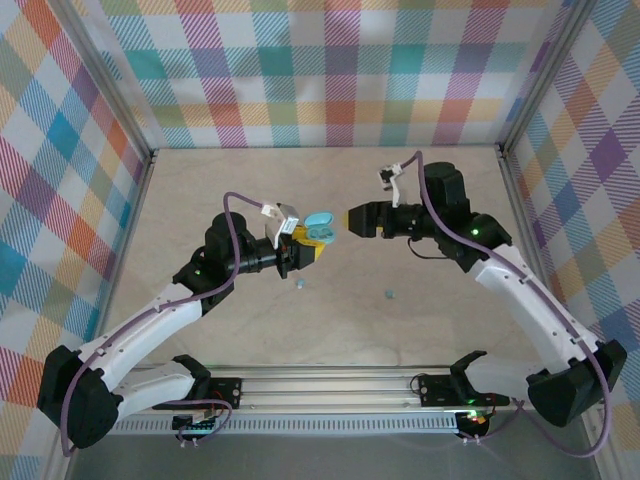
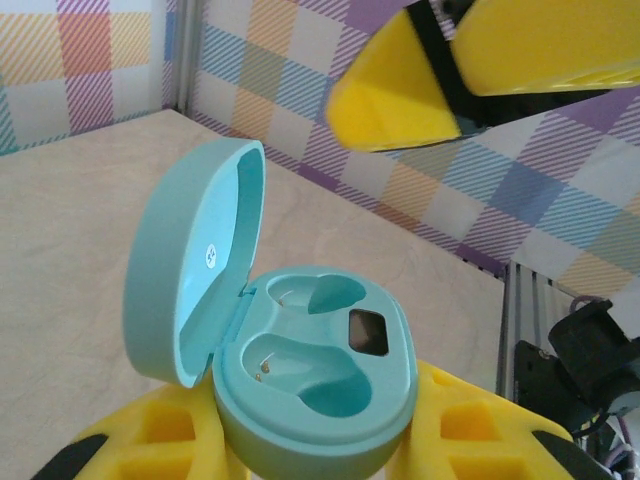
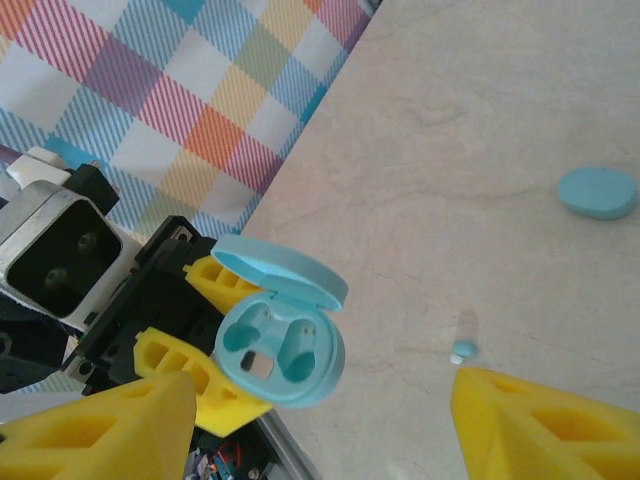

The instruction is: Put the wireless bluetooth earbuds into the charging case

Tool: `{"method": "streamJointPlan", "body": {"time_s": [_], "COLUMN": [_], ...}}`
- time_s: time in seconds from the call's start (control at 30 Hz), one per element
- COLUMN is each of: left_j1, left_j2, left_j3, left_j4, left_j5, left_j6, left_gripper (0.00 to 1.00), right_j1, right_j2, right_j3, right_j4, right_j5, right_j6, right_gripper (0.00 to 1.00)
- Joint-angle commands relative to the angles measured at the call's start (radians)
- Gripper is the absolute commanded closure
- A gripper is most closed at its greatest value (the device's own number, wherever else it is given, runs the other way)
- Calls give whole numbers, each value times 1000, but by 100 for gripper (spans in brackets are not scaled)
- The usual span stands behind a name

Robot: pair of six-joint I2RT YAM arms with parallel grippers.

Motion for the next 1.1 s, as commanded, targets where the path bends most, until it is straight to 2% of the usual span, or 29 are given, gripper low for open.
{"method": "streamJointPlan", "body": {"time_s": [0.0,0.07,0.23,0.33,0.67,0.87,1.07], "left_j1": [-8,-8,-8,-9,-7,-8,-7], "left_j2": [-18,-21,-49,-72,-111,-98,-68], "left_j3": [-18,-28,-67,-88,-123,-122,-117], "left_j4": [-24,-30,-30,-34,-56,-49,-38], "left_j5": [-32,-32,-45,-57,-74,-81,-80], "left_j6": [25,28,25,22,23,24,11], "left_gripper": [95,95,95,95,95,95,96], "right_j1": [-13,-16,-21,-21,-1,50,59], "right_j2": [-52,-75,-77,-56,54,167,312], "right_j3": [-4,-6,21,1,-246,-265,-273], "right_j4": [-68,-105,-288,-351,-298,-326,-311], "right_j5": [57,88,278,351,422,490,485], "right_j6": [4,-22,-103,-147,-220,-279,-323], "right_gripper": [31,32,38,42,49,50,54]}}
